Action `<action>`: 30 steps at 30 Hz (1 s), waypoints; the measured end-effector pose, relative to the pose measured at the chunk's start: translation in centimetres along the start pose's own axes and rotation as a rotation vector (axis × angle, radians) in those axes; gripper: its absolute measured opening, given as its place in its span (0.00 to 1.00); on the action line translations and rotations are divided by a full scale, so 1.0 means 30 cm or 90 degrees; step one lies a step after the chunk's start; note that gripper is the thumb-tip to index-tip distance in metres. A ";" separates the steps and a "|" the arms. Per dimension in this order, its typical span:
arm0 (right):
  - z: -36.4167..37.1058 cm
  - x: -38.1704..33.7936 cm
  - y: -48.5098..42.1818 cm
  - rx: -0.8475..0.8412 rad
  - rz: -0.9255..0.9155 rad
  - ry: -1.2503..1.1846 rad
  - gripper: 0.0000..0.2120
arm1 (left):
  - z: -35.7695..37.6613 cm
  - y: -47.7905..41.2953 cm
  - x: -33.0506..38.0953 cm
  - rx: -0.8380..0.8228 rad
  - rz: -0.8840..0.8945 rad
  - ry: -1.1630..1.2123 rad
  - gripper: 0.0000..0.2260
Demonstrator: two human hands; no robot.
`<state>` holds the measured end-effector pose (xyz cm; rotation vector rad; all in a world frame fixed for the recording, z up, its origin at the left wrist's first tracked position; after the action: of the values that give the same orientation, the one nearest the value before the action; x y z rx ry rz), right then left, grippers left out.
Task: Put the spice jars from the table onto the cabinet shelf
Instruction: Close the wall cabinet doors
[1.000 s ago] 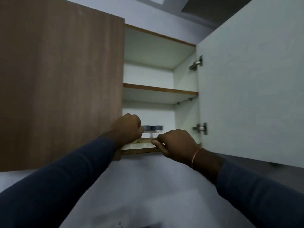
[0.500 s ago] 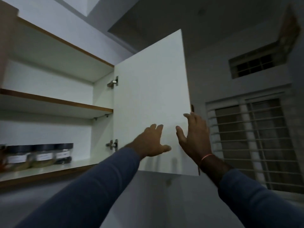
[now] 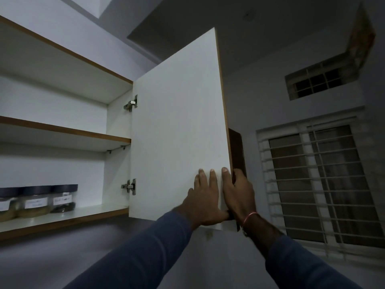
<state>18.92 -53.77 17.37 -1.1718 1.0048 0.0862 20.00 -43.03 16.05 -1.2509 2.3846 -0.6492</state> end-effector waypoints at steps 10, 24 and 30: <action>0.082 -0.397 0.217 -0.100 -0.209 -0.204 0.25 | -0.230 0.296 -0.090 0.300 -0.032 0.173 0.53; 0.762 -0.930 0.679 -0.216 -0.367 -0.222 0.30 | -0.567 0.961 -0.680 0.400 -0.203 -0.002 0.38; 1.092 -1.018 0.806 -0.300 -0.366 -0.116 0.33 | -0.568 1.138 -0.955 0.218 -0.310 -0.300 0.30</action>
<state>8.05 -4.26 21.91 -1.8113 0.4650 -0.0314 3.87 1.84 14.33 -1.6183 1.5268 -0.7576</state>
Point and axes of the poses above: each hand's wrist, its own y-axis away from the middle knuckle, its own z-axis out of the palm, x = y × z, the point moved 10 cm from there along -y, towards the middle knuckle, and after that the axes turned 6 degrees about z, right-handed, at the moved point
